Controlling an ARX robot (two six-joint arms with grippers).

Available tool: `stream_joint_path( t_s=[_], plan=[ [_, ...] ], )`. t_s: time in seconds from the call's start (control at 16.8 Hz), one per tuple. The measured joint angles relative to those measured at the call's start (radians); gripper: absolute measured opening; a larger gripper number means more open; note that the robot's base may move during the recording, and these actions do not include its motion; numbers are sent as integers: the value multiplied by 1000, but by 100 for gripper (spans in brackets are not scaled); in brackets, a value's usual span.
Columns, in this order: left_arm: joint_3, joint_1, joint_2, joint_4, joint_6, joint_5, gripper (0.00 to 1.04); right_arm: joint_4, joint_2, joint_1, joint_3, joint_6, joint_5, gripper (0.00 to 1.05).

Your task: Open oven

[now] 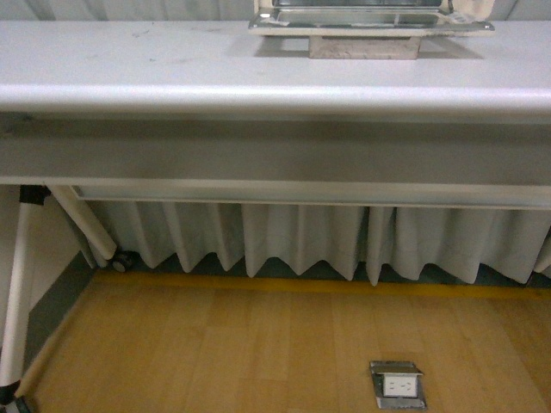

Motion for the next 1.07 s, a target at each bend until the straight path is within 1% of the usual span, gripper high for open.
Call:
stream_joint_path(
  t_s=[1.07],
  plan=[
    [0,0,0,0,1,0,98,0,0,0,0,0,0,98]
  ],
)
